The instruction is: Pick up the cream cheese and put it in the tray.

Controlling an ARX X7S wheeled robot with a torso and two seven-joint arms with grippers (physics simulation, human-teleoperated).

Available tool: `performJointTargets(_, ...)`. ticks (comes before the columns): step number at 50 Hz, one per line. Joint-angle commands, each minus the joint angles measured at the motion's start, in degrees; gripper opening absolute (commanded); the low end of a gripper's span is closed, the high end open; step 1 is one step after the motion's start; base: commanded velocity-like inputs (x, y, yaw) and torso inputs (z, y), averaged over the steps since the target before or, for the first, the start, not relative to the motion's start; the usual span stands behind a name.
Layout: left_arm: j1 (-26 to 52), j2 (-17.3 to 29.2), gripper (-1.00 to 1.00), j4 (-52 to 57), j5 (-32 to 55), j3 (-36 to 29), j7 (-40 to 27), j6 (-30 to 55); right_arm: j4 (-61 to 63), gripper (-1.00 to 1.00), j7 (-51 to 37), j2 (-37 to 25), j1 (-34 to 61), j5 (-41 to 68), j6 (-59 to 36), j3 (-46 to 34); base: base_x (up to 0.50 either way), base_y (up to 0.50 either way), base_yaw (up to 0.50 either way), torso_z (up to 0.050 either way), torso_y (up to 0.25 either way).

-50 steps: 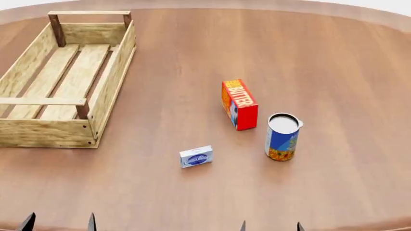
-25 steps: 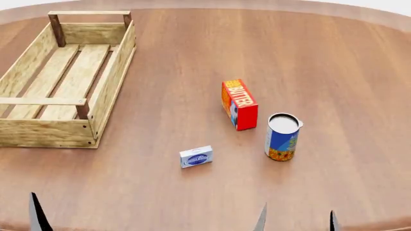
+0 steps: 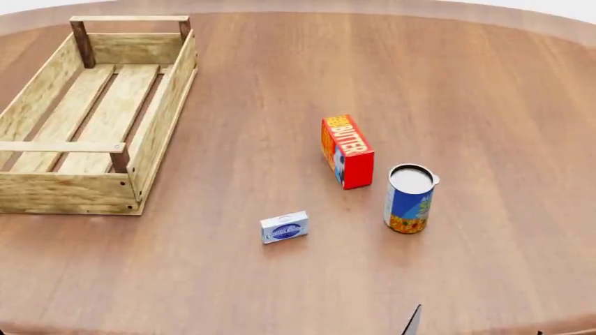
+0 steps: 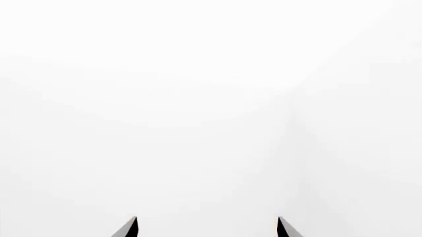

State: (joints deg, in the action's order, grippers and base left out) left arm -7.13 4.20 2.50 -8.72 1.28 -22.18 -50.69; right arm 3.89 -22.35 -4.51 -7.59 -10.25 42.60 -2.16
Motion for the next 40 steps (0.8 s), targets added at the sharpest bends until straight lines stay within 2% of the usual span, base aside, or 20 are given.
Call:
performJointTargets(1,0.5,0.9,1.00,-0.7,-0.1,0.1,-2.9,-2.5,-0.3,1.00,-3.1,-0.6,-0.5,-2.0,4.5,-0.3,0.00,0.00,0.00,0.000,0.000)
performJointTargets(29,-0.1,3.4,1.00,0.1,0.9,-2.5,-4.6,-2.8,-0.1,1.00,-5.5,-2.4,-0.6,-3.1,4.3,-2.1,0.00,0.00,0.00,0.000,0.000)
performJointTargets(40,0.1,4.2,1.00,0.1,2.0,-3.1,-5.3,-2.5,-0.2,1.00,-6.3,-2.9,-0.5,-3.3,3.7,-2.7,0.11,0.24,0.00,0.000,0.000)
